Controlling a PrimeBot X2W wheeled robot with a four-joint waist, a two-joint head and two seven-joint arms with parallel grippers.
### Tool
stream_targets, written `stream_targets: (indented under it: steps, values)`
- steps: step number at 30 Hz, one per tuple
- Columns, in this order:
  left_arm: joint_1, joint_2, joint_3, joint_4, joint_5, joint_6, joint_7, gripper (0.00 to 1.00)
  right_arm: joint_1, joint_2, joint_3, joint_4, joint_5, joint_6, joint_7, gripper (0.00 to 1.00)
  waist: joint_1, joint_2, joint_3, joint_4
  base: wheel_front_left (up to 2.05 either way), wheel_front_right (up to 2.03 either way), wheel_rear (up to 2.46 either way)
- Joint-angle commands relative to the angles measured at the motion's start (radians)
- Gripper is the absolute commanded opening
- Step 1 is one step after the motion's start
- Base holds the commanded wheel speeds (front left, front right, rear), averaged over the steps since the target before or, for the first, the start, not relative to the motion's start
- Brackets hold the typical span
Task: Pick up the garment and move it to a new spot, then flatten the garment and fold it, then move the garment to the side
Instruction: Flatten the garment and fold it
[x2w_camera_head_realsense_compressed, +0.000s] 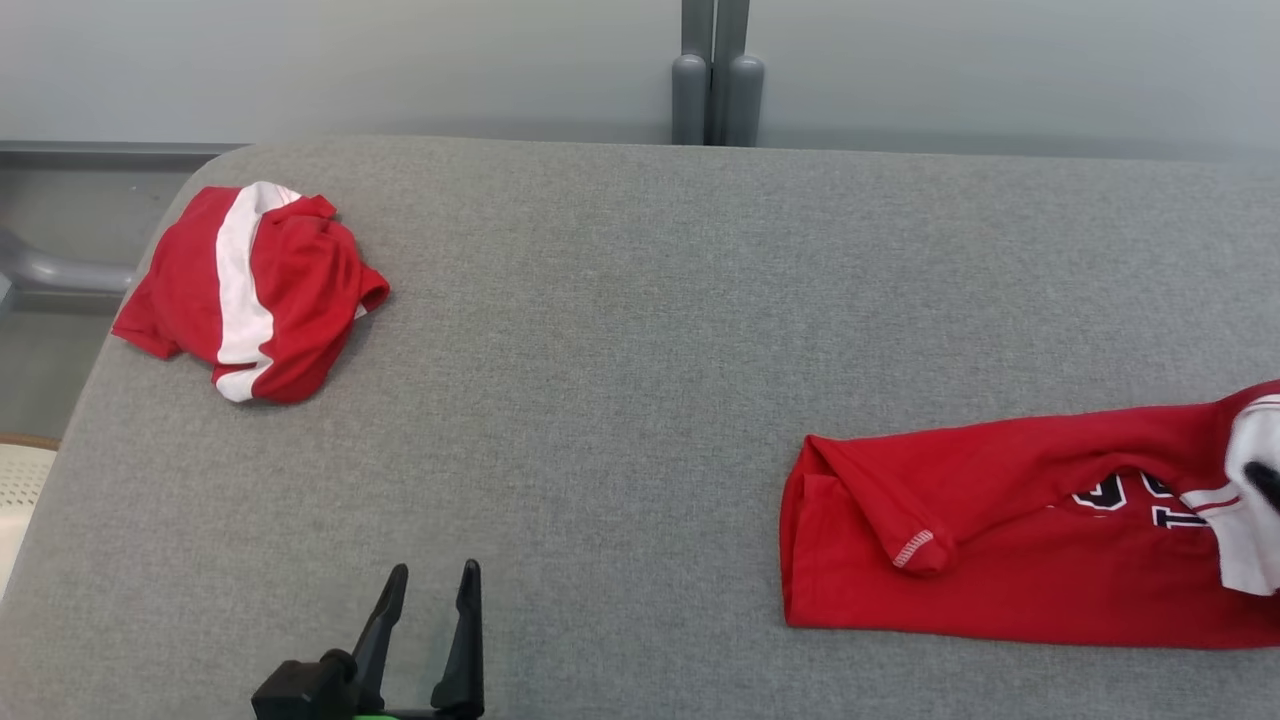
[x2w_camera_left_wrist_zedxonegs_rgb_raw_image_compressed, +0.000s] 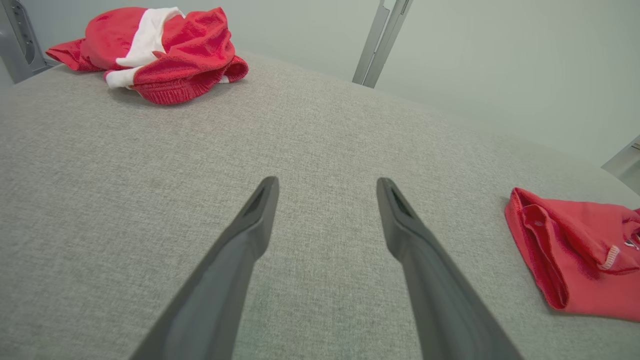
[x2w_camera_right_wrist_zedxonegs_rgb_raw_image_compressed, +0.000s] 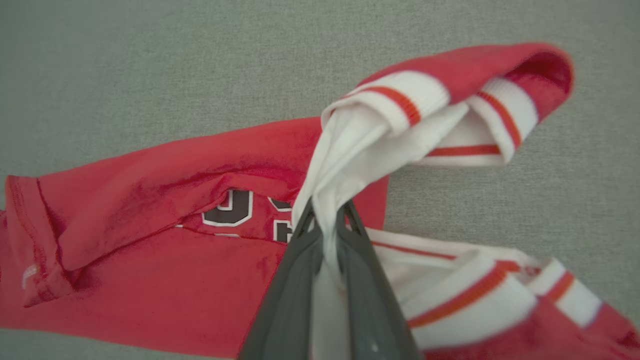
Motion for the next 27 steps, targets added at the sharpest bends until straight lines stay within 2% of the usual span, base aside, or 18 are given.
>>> stream_targets:
  steps: [1,6,12,18,24,26,27]
  values:
    - [0.007,0.0,-0.006,0.002,-0.006,0.003,0.0,1.0,0.009,0.027,0.02,-0.035,0.008,0.0,0.0,0.0,0.0,0.0,-0.006,-0.008,0.0,0.0,0.0]
    - [0.0,0.0,-0.023,0.016,-0.022,0.013,0.0,1.0,-0.031,0.192,0.119,-0.135,0.013,0.0,-0.002,0.0,0.0,0.0,-0.001,-0.03,0.0,0.0,0.0]
    - [-0.019,0.001,-0.061,0.044,-0.017,0.014,0.0,1.0,-0.105,0.401,0.181,-0.062,-0.033,0.0,-0.041,0.0,0.0,0.0,0.003,-0.041,0.0,0.0,0.0]
    - [-0.028,0.001,-0.09,0.057,-0.029,0.022,0.0,1.0,-0.136,0.496,0.218,0.0,-0.074,0.0,-0.063,0.0,0.0,0.0,-0.003,-0.03,0.0,0.0,0.0]
    - [-0.018,0.001,-0.098,0.063,-0.036,0.026,0.0,1.0,-0.143,0.539,0.233,0.016,-0.091,0.0,-0.071,0.0,0.0,0.0,-0.009,-0.026,0.0,0.0,0.0]
    - [-0.016,0.001,-0.1,0.067,-0.037,0.026,0.0,1.0,-0.143,0.558,0.229,0.02,-0.086,0.0,-0.078,0.3,0.0,0.0,-0.013,-0.027,0.0,0.0,0.0]
    - [-0.016,0.001,-0.1,0.07,-0.037,0.025,0.0,1.0,-0.143,0.568,0.234,0.02,-0.082,0.0,-0.077,0.53,0.0,0.0,-0.015,-0.027,0.0,0.0,0.0]
